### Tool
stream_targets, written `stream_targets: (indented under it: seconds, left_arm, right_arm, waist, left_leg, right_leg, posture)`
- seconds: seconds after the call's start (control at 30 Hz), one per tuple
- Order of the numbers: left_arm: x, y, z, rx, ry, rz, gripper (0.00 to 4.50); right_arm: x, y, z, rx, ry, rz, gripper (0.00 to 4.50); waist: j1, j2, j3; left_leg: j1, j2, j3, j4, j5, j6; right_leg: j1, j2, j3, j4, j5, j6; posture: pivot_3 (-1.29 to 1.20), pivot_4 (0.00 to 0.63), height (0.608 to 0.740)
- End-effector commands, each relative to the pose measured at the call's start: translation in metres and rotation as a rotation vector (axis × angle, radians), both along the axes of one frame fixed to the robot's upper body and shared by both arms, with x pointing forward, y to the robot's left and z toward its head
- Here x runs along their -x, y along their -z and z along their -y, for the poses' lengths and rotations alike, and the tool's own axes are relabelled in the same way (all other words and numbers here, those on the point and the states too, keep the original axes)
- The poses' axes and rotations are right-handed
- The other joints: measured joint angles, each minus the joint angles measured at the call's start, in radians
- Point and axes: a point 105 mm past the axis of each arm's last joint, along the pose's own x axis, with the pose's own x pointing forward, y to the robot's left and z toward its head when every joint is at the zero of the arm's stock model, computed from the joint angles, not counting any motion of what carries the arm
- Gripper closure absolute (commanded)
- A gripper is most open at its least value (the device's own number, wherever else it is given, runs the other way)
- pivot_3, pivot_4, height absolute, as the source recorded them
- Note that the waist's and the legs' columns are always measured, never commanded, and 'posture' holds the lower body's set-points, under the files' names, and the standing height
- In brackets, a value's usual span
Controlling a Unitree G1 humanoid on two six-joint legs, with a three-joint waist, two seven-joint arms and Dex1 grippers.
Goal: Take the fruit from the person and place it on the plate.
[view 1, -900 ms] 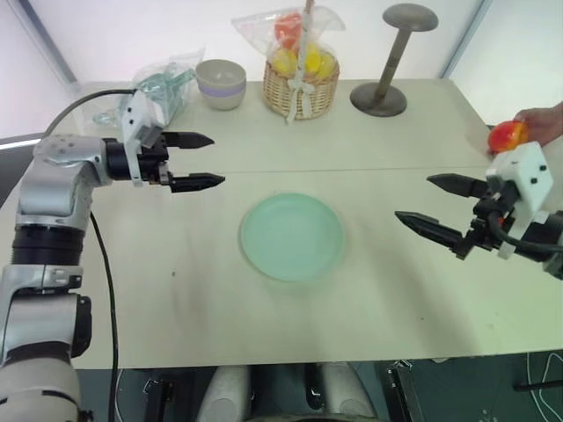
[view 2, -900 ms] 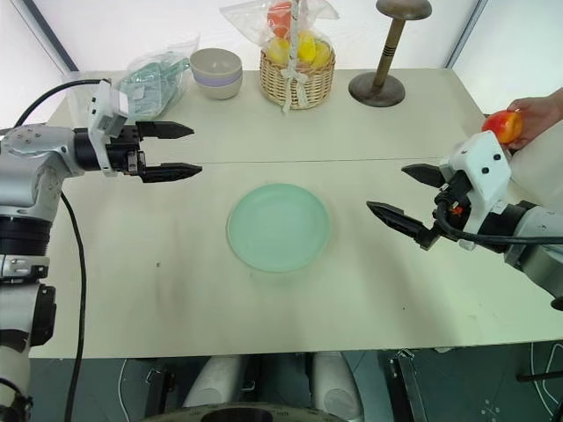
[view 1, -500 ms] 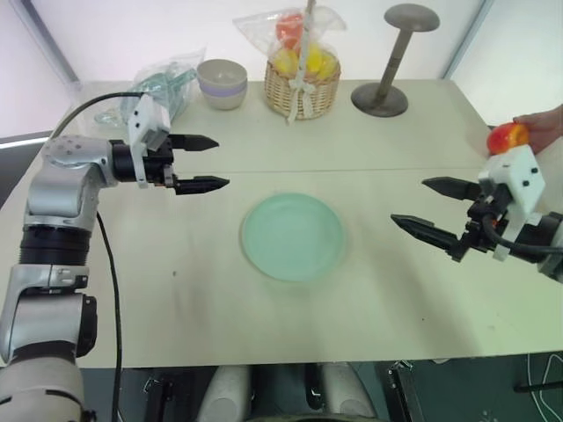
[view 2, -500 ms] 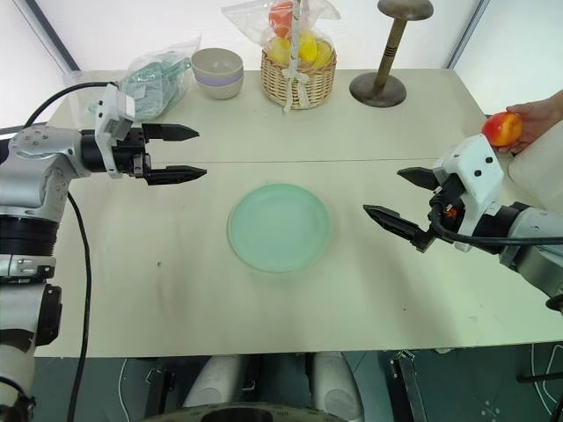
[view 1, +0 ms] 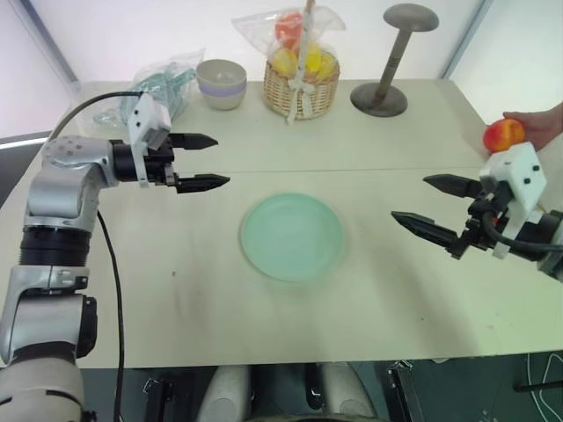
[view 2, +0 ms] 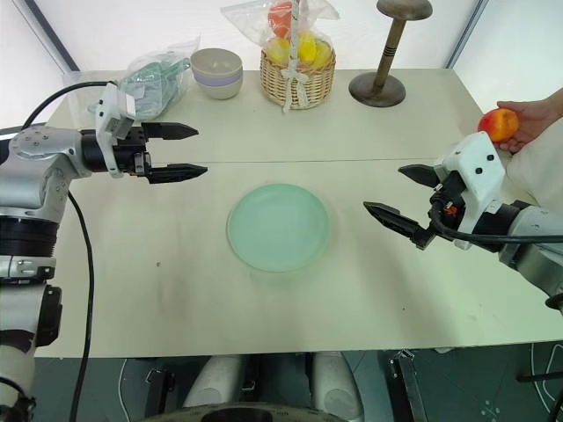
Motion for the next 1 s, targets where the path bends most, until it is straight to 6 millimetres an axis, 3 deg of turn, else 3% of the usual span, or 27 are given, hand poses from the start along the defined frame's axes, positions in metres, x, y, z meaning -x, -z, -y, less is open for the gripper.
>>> stream_targets:
  seconds: [0.03,0.43,0.67,1.0]
  left_arm:
    - [0.004,-0.014,0.0,0.026,0.004,0.058,0.07]
    - [-0.004,-0.021,0.007,0.111,-0.059,0.083,0.07]
    - [-0.023,-0.031,0.013,0.246,-0.224,0.152,0.07]
    - [-0.015,-0.024,0.031,0.318,-0.256,0.115,0.07]
  right_arm:
    - [0.002,-0.008,-0.003,0.006,-0.007,0.045,0.0]
    - [-0.003,-0.012,0.002,-0.024,0.068,0.097,0.0]
    - [-0.005,-0.015,0.004,-0.099,0.131,0.141,0.0]
    - [-0.005,-0.009,-0.001,-0.178,0.196,0.159,0.0]
  waist:
    - [0.0,0.0,0.0]
    - [0.0,0.0,0.0]
    - [0.001,0.0,0.0]
    - [0.0,0.0,0.0]
  left_leg:
    - [0.0,0.0,0.0,0.0,0.0,0.0]
    - [0.0,0.0,0.0,0.0,0.0,0.0]
    - [0.0,0.0,0.0,0.0,0.0,0.0]
    - [0.0,0.0,0.0,0.0,0.0,0.0]
  right_leg:
    - [0.0,0.0,0.0,0.0,0.0,0.0]
    - [0.0,0.0,0.0,0.0,0.0,0.0]
    - [0.0,0.0,0.0,0.0,0.0,0.0]
    - [-0.001,0.0,0.0,0.001,0.0,0.0]
  posture:
    - [0.0,0.15,0.74]
    - [0.0,0.15,0.74]
    - [0.0,0.15,0.74]
    - [0.0,0.15,0.74]
